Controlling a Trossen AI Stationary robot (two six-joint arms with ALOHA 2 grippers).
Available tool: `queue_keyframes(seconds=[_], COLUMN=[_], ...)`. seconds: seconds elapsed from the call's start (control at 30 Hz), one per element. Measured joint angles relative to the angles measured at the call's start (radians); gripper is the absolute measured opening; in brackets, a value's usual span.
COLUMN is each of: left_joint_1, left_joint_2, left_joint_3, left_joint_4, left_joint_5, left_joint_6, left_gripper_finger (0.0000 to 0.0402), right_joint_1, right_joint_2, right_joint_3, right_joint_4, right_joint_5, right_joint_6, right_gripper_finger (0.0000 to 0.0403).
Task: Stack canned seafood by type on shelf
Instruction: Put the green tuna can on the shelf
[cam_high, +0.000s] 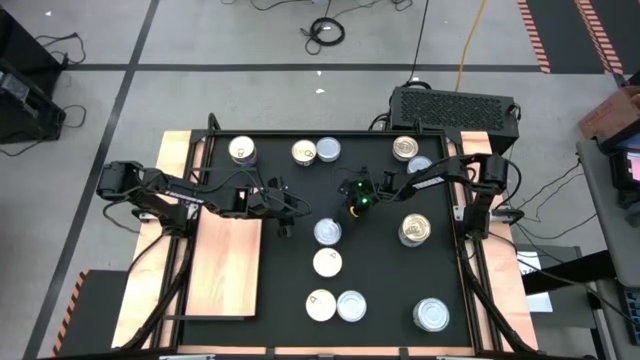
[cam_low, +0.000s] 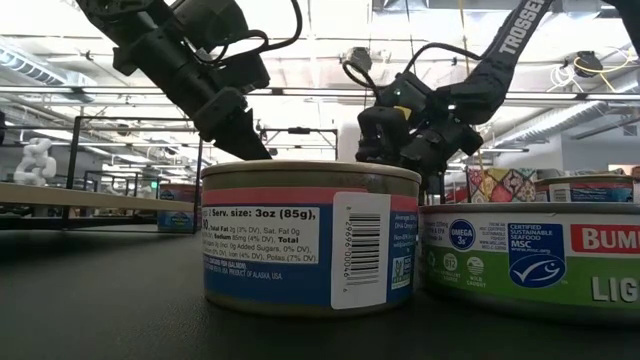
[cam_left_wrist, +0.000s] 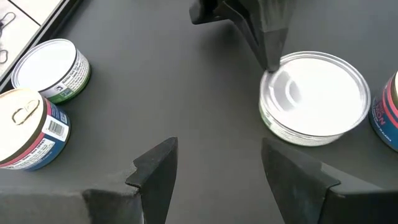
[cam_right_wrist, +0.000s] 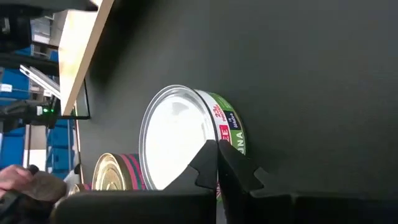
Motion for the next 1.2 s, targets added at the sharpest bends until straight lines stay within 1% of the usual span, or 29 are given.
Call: queue_keyframes(seconds=[0.27,0.5,0.83,0.97,1.07,1.2], left_joint_1=[0.000,0.000,0.000,0.000,0.000,0.000], left_joint_2=[0.000,0.000,0.000,0.000,0.000,0.000], left_joint_3=[0.000,0.000,0.000,0.000,0.000,0.000], left_joint_4=[-0.002,-0.002,-0.007,0.044,0.089,0.103], left_joint_5=[0.000,0.000,0.000,0.001,0.039,0.075], left_joint_6=[0.000,0.000,0.000,0.000,0.000,0.010], left_gripper_finger=[0.0233,0.0233,0.0233,0.0233,0.0233,0.0233], right_joint_1=[-0.062,-0.094,-0.096,-0.084,-0.070,-0.034], right_joint_2=[-0.059,-0.095,-0.095,-0.102,-0.123,-0.181], right_joint_3=[-0.001,0.000,0.000,0.000,0.000,0.000], right_joint_4=[-0.023,-0.099,-0.120,-0.130,-0.146,-0.223], right_joint_5=[-0.080,-0.110,-0.107,-0.101,-0.095,-0.027], right_joint_6=[0.041,0.035,-0.029,-0.057,-0.086,-0.161], right_gripper_finger=[0.0000,0.0001,0.0001,0.0001,0.0001,0.0000])
